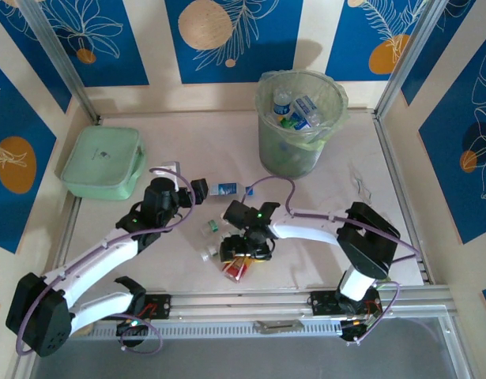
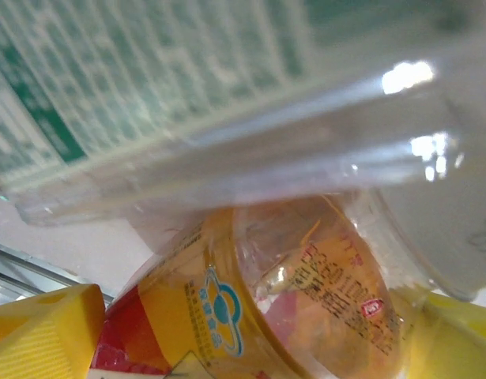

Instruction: Put the plastic bottles in the bin

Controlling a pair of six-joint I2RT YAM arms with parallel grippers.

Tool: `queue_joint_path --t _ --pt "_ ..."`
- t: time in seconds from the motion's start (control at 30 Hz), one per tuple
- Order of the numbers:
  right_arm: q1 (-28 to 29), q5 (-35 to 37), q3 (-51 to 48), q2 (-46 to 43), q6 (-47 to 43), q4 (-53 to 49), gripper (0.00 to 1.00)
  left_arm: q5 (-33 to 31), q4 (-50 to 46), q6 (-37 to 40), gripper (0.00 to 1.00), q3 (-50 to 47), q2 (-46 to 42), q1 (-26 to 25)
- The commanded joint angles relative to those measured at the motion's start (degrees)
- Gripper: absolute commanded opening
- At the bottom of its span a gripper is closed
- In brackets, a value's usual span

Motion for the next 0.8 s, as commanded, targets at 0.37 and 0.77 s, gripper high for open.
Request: queue_joint_path --t 0.37,0.77 --pt "1.3 6.4 6.0 6.3 -1.6 -9.9 0.91 -1.9 -2.2 -0.5 0.99 -0.8 -2.3 0.6" --pt "0.9 5.9 2.0 2.2 0.9 -9.9 0.88 -1.2 -1.4 -1.0 1.0 -0.5 -1.6 0.7"
